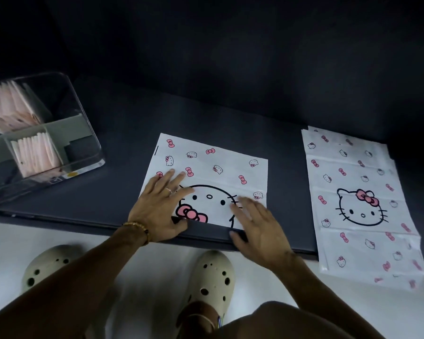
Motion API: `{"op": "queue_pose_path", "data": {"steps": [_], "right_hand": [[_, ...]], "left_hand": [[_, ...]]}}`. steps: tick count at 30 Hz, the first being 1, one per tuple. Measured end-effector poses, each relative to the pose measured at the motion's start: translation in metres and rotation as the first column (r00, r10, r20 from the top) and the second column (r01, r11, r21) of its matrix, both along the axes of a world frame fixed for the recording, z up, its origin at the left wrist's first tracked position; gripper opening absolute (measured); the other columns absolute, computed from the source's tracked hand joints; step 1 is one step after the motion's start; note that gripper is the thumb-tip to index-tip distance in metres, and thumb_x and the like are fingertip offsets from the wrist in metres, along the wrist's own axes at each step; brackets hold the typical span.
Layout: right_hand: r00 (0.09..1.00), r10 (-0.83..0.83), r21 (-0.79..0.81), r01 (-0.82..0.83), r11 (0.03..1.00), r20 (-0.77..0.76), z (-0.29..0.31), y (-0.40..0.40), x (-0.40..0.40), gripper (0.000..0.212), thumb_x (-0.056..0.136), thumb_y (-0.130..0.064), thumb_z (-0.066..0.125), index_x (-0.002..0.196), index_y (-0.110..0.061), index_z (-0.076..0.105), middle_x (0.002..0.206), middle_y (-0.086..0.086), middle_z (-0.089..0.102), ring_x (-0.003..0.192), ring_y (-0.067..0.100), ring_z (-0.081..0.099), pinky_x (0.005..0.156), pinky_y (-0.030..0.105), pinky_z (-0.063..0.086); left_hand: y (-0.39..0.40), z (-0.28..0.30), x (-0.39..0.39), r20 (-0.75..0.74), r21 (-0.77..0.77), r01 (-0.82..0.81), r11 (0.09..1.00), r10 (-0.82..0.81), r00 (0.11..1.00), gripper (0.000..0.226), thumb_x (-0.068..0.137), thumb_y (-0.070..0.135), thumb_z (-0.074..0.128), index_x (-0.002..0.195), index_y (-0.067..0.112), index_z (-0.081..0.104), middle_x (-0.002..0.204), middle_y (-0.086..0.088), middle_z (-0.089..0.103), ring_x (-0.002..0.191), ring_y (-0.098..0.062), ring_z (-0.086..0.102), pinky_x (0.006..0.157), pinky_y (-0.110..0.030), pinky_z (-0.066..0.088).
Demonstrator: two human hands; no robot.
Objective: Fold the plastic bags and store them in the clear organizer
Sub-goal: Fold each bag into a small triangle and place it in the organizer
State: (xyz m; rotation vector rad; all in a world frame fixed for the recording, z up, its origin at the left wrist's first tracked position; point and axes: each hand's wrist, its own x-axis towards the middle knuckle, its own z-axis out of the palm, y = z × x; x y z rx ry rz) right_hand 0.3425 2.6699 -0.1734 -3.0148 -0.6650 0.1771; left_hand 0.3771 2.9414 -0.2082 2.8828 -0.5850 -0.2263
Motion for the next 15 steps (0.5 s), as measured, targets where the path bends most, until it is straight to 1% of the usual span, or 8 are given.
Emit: {"op": "queue_pose_path", "data": {"steps": [1, 3, 5, 8, 10, 12, 13, 15], "right_hand": [[0.999, 0.032, 0.036, -0.033, 0.999, 0.028, 0.0, 0.009, 0.0, 0.048, 0.084, -0.033, 0.065, 0.128, -0.014, 0.058, 0.13, 0.01, 0.059, 0.122, 0.025, 0.055, 0.095, 0.04, 0.052], [0.994, 0.064, 0.034, -0.067, 0.997, 0.093, 0.001, 0.017, 0.002, 0.04, 0.076, -0.019, 0.076, 0.113, -0.01, 0.067, 0.113, 0.008, 0.067, 0.107, 0.024, 0.064, 0.072, 0.033, 0.06], [0.986, 0.067, -0.003, -0.068, 0.998, 0.155, 0.001, 0.017, 0.007, 0.034, 0.069, -0.011, 0.081, 0.101, -0.009, 0.071, 0.105, 0.007, 0.07, 0.096, 0.023, 0.068, 0.061, 0.03, 0.059], [0.981, 0.02, 0.01, -0.023, 1.0, 0.191, 0.001, 0.018, 0.011, 0.02, 0.069, -0.004, 0.076, 0.086, -0.01, 0.069, 0.09, 0.004, 0.069, 0.077, 0.023, 0.066, 0.05, 0.027, 0.052], [0.983, -0.105, 0.105, 0.09, 0.99, 0.151, 0.004, 0.023, 0.019, 0.011, 0.078, -0.002, 0.068, 0.084, -0.011, 0.064, 0.077, 0.003, 0.065, 0.068, 0.024, 0.062, 0.05, 0.028, 0.046], [0.98, -0.193, 0.186, 0.182, 0.965, 0.04, 0.007, 0.025, 0.031, 0.007, 0.093, -0.011, 0.053, 0.092, -0.012, 0.06, 0.08, 0.003, 0.065, 0.074, 0.026, 0.06, 0.062, 0.031, 0.043], [0.982, -0.184, 0.184, 0.187, 0.965, -0.036, 0.007, 0.023, 0.037, 0.012, 0.096, -0.016, 0.047, 0.096, -0.012, 0.058, 0.084, 0.003, 0.064, 0.08, 0.026, 0.059, 0.07, 0.034, 0.042], [0.982, -0.135, 0.182, 0.157, 0.971, -0.129, 0.008, 0.016, 0.042, 0.017, 0.095, -0.03, 0.049, 0.1, -0.016, 0.056, 0.094, -0.002, 0.061, 0.091, 0.019, 0.057, 0.084, 0.035, 0.038]], "left_hand": [[0.0, 0.0, 0.0, 0.002, 0.002, 0.001, 1.0, -0.001, 1.0, 0.079, 0.067, 0.062, 0.043, 0.141, 0.037, 0.03, 0.159, -0.001, 0.012, 0.147, -0.021, -0.002, 0.118, -0.042, -0.001], [0.0, 0.0, 0.0, 0.01, 0.005, 0.004, 1.0, -0.004, 1.0, 0.08, 0.066, 0.061, 0.043, 0.141, 0.037, 0.031, 0.159, -0.002, 0.014, 0.147, -0.022, 0.0, 0.119, -0.042, 0.0], [0.001, 0.0, 0.0, 0.021, 0.005, 0.002, 1.0, -0.002, 1.0, 0.08, 0.065, 0.06, 0.044, 0.141, 0.037, 0.033, 0.158, -0.002, 0.016, 0.147, -0.022, 0.002, 0.119, -0.042, 0.002], [0.002, -0.002, -0.001, 0.034, -0.002, 0.008, 1.0, -0.008, 0.999, 0.077, 0.068, 0.059, 0.043, 0.141, 0.037, 0.034, 0.158, -0.002, 0.016, 0.147, -0.022, 0.004, 0.119, -0.043, 0.004], [0.001, -0.002, -0.001, 0.054, -0.021, 0.0, 1.0, 0.001, 0.999, 0.07, 0.075, 0.058, 0.041, 0.142, 0.036, 0.036, 0.158, -0.002, 0.019, 0.146, -0.022, 0.007, 0.119, -0.043, 0.006], [0.0, -0.003, 0.0, 0.077, -0.027, -0.01, 1.0, 0.012, 0.997, 0.059, 0.087, 0.054, 0.035, 0.143, 0.035, 0.035, 0.157, -0.001, 0.022, 0.146, -0.022, 0.009, 0.119, -0.042, 0.007], [0.0, -0.004, 0.0, 0.083, -0.016, -0.006, 1.0, 0.008, 0.997, 0.055, 0.091, 0.051, 0.034, 0.144, 0.035, 0.033, 0.157, -0.001, 0.021, 0.146, -0.022, 0.009, 0.119, -0.042, 0.007], [0.001, -0.005, 0.001, 0.072, 0.001, -0.001, 1.0, 0.001, 0.997, 0.05, 0.097, 0.044, 0.032, 0.146, 0.036, 0.029, 0.158, 0.001, 0.017, 0.147, -0.021, 0.007, 0.119, -0.041, 0.005]]}}
